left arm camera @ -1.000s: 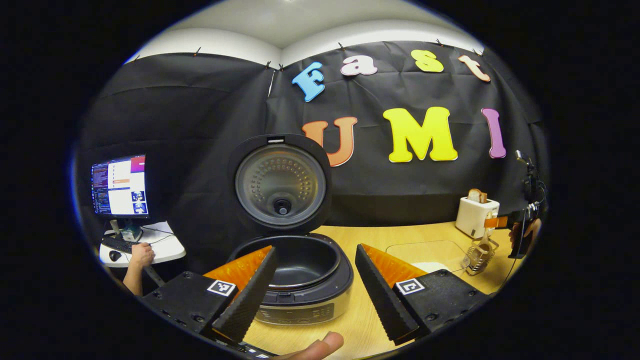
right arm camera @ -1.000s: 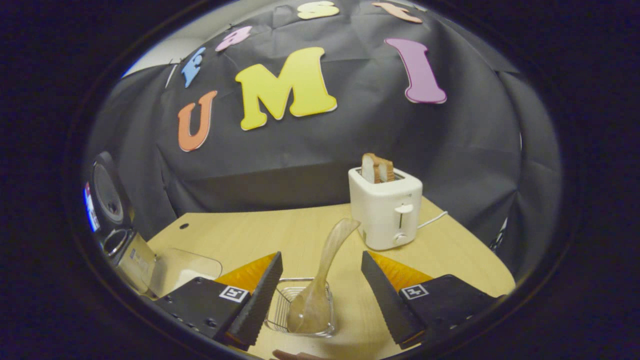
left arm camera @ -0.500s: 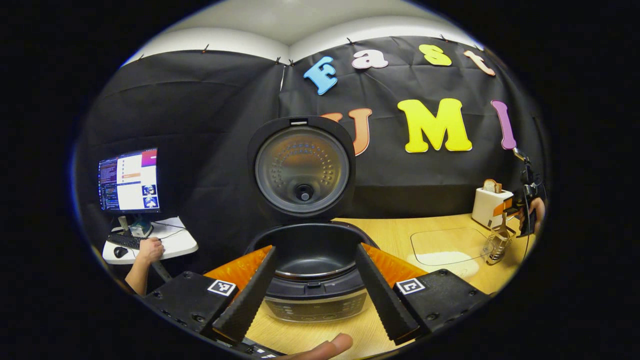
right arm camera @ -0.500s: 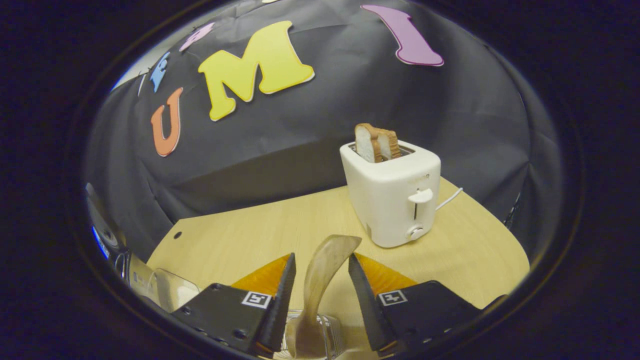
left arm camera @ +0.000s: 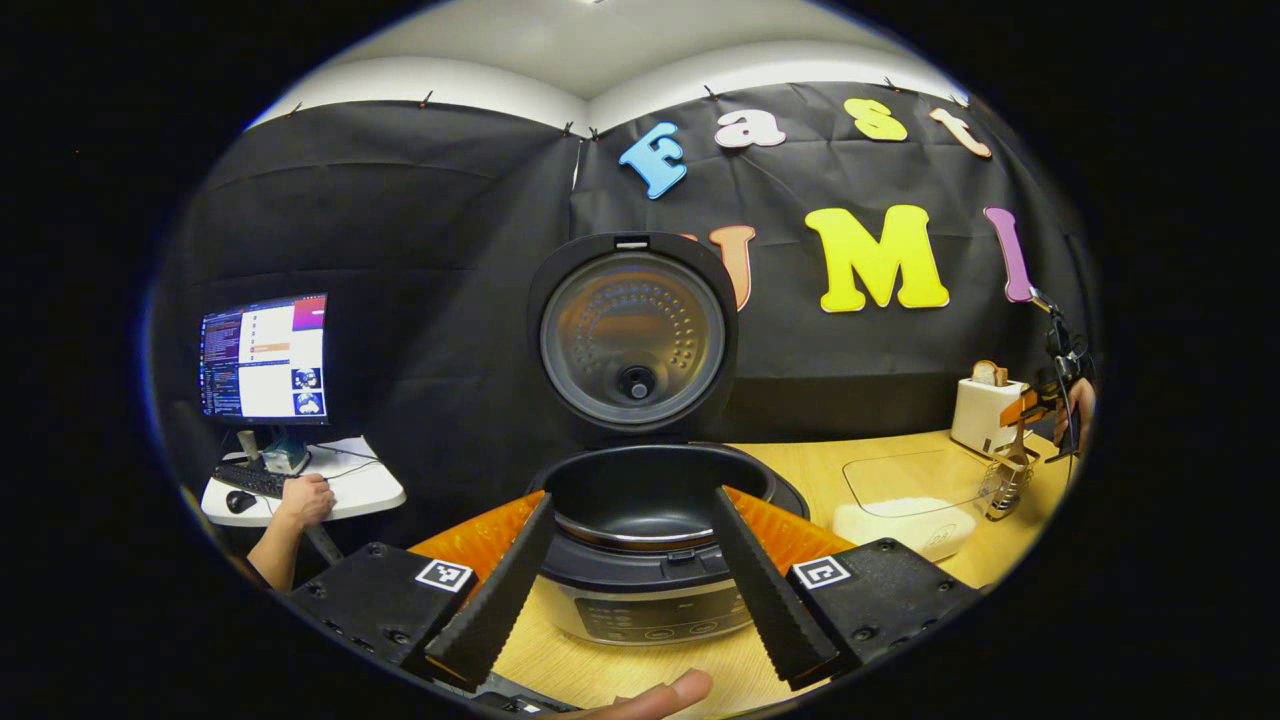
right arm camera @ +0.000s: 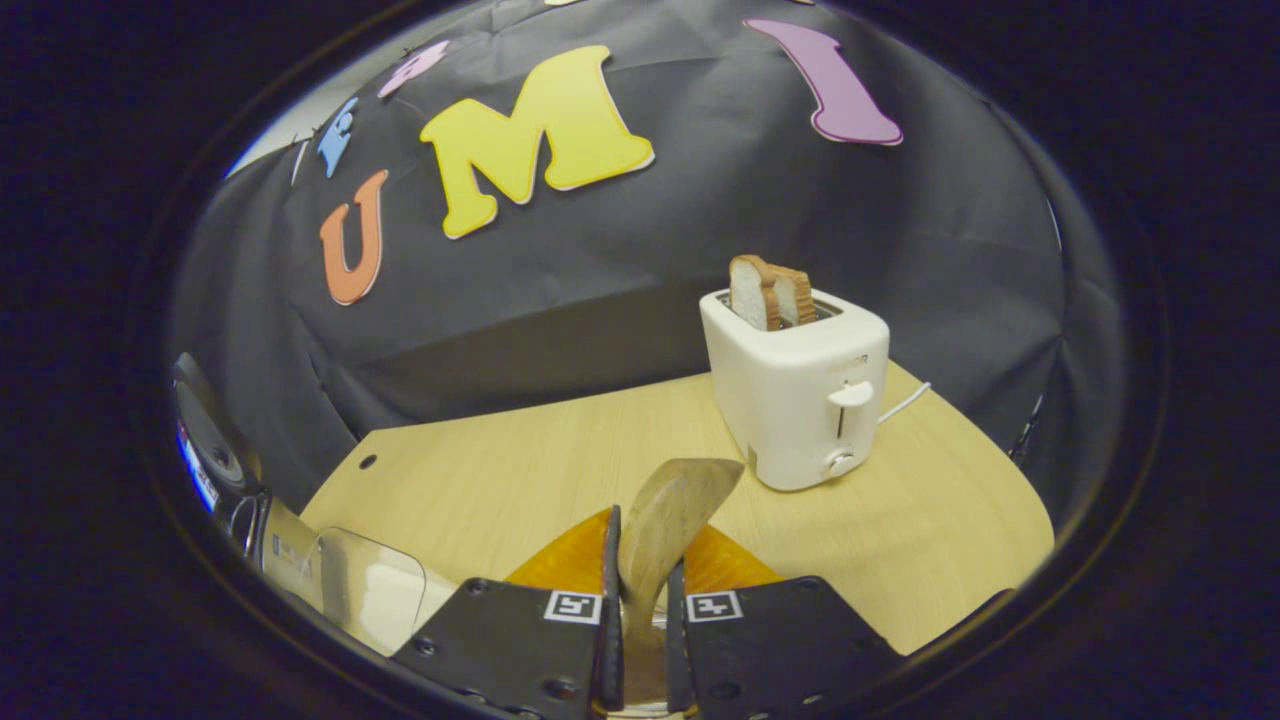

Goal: Close the left gripper, press the button to open the rice cooker; take a wooden spoon from the chopstick holder with the right hand, scoop a spoonful of rice and pour it into the rice cooker, then put the wooden spoon back into the chopstick holder.

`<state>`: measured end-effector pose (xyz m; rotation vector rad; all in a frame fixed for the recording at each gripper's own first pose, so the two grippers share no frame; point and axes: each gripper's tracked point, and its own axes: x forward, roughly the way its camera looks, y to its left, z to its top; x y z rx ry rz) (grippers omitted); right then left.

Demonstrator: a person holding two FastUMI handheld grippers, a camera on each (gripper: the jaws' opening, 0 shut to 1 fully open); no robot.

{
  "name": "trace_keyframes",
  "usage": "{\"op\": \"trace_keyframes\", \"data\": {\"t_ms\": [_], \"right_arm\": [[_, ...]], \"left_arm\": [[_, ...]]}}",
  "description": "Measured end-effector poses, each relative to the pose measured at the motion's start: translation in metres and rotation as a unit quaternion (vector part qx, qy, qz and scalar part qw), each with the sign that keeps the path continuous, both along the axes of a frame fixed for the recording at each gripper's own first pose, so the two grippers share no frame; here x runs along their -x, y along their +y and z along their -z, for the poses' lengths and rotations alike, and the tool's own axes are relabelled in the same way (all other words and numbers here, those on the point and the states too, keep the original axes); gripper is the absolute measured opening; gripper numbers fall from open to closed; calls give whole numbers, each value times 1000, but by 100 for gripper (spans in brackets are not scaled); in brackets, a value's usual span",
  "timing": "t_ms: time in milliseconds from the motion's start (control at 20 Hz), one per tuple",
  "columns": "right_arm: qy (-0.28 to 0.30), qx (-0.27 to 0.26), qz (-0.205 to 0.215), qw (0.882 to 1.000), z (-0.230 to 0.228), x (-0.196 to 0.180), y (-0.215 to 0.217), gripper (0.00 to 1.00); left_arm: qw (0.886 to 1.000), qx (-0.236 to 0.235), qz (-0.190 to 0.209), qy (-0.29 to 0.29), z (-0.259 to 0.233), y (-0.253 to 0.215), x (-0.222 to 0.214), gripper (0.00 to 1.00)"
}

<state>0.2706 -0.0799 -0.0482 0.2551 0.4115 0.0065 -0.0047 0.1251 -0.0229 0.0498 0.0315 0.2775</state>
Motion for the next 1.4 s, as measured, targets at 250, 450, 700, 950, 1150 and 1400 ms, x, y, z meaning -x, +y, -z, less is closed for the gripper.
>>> {"op": "trace_keyframes", "data": {"t_ms": [250,450,700,950,1150,1400], "right_arm": [[-31,57,-13,998,-23,36,12,16],[-69,92,1,993,-55,57,18,16],[-125,157,23,979,-111,77,36,16],[-158,167,-13,973,-143,78,106,16],[-151,173,-61,971,-135,70,169,16],[-108,194,-87,971,-83,58,216,16]], "left_arm": [[999,-15,29,-18,-5,-14,-6,100],[998,-24,48,-28,-7,-24,-10,100],[997,-16,66,-22,5,-32,-9,100],[997,-3,78,-15,12,-33,-6,100],[996,-3,85,-20,10,-30,0,100],[995,-7,97,-23,10,-33,6,100]]}}
